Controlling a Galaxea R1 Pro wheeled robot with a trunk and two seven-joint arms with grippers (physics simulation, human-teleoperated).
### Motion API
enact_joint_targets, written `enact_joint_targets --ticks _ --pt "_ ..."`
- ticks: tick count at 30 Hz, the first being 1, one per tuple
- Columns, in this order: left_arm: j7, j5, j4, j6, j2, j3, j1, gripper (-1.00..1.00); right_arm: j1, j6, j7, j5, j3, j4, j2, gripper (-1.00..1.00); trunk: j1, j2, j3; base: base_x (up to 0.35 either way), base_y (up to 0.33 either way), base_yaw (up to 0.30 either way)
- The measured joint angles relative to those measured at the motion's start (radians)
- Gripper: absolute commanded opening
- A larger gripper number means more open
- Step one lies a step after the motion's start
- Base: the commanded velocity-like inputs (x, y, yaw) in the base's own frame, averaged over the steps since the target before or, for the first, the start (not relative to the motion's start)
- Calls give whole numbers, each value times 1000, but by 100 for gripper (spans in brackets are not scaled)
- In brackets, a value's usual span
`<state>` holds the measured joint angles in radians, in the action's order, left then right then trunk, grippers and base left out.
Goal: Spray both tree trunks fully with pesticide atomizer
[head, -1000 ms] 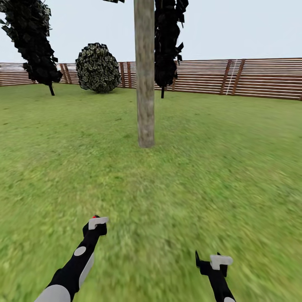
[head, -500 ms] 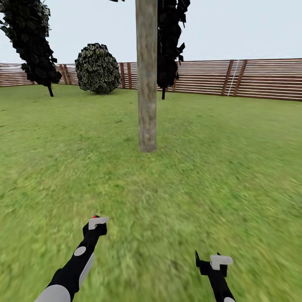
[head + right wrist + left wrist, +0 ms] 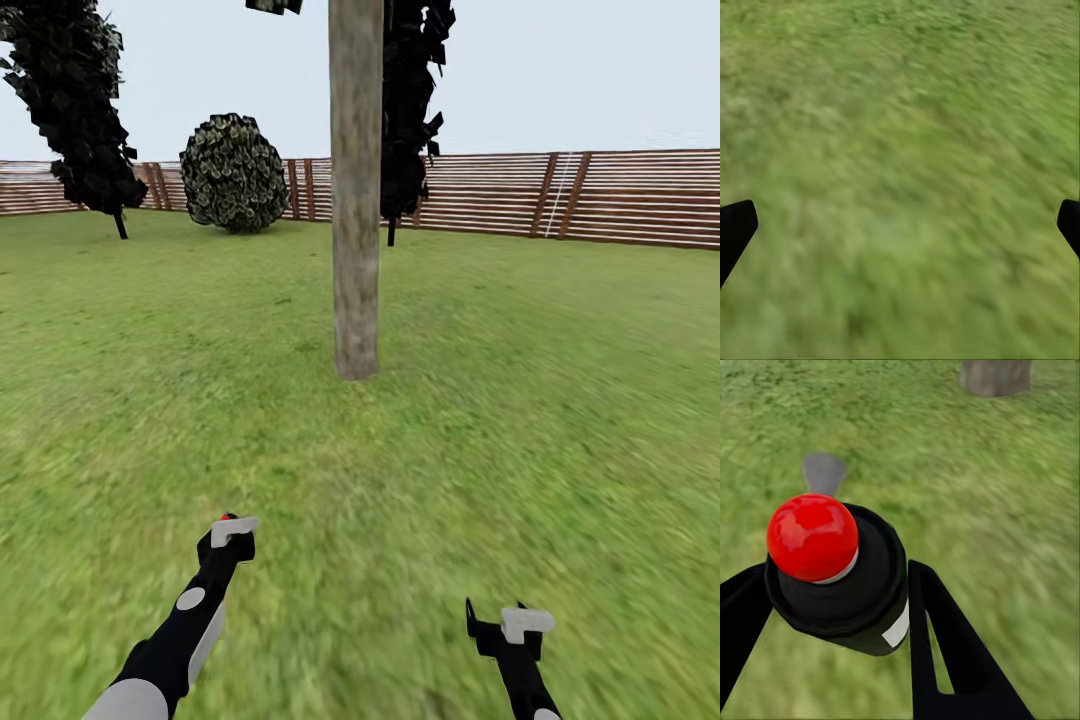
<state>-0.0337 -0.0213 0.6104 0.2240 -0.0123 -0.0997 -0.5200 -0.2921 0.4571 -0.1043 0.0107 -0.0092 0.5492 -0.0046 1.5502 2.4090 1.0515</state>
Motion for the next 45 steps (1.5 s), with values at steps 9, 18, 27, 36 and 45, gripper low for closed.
enact_joint_targets --ticks 9,18,27,36,45 --pt "0 0 0 0 0 0 0 -100 0 0 0 0 0 0 0 100 0 0 -2 339 79 0" --pt "0 0 0 0 0 0 0 -100 0 0 0 0 0 0 0 100 0 0 -2 339 79 0" --pt "0 0 0 0 0 0 0 -100 0 0 0 0 0 0 0 100 0 0 -2 339 79 0" --pt "0 0 0 0 0 0 0 -100 1 0 0 0 0 0 0 100 0 0 -7 339 77 0" --pt "0 0 0 0 0 0 0 -100 0 0 0 0 0 0 0 100 0 0 -10 339 38 0"
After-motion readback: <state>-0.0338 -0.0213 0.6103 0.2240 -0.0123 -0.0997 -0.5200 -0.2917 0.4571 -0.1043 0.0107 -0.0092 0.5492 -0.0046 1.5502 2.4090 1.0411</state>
